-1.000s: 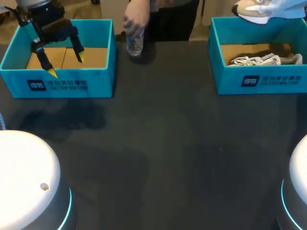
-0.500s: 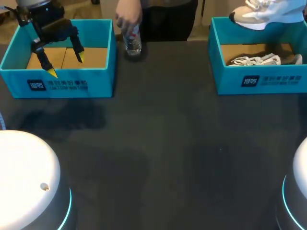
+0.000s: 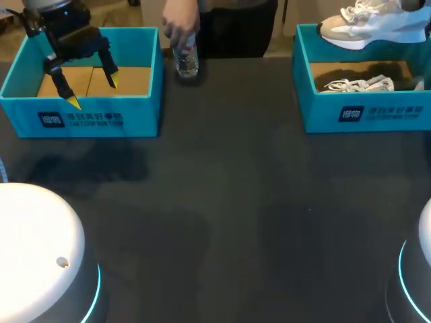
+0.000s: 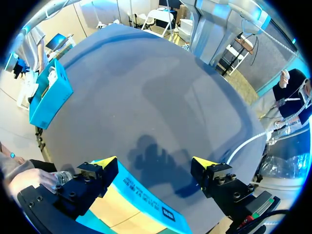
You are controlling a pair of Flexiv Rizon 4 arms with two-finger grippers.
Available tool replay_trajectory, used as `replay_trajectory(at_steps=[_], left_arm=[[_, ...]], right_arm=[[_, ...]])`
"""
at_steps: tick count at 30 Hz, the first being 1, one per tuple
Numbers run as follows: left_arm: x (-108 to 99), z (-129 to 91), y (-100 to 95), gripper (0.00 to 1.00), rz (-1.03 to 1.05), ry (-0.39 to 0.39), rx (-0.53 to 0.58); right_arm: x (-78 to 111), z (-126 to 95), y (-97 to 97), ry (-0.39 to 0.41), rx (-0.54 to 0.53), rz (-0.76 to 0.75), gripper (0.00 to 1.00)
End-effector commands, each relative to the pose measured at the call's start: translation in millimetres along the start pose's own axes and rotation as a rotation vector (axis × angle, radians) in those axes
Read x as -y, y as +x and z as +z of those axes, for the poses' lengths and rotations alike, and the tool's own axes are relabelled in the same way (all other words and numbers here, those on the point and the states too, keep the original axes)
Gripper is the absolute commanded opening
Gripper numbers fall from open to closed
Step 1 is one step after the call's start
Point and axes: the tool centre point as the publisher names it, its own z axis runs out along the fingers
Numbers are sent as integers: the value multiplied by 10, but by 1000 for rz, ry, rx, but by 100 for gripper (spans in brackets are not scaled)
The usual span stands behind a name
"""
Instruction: Take the shoe out of the shoebox, open the shoe tongue, remove and reinsert the insole, then place the shoe into the shoebox
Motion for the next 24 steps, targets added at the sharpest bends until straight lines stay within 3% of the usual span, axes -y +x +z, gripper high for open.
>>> replay_trajectory(at_steps=[1, 13, 24], left_arm=[[-7, -2, -1, 100, 1, -2, -3], [-7, -2, -1, 100, 1, -2, -3], [-7, -2, -1, 100, 1, -2, -3]], right_arm=[[154, 24, 50, -98, 10, 5, 0], [284, 233, 139, -83, -3, 5, 0], [269, 338, 242, -77, -4, -6, 0]])
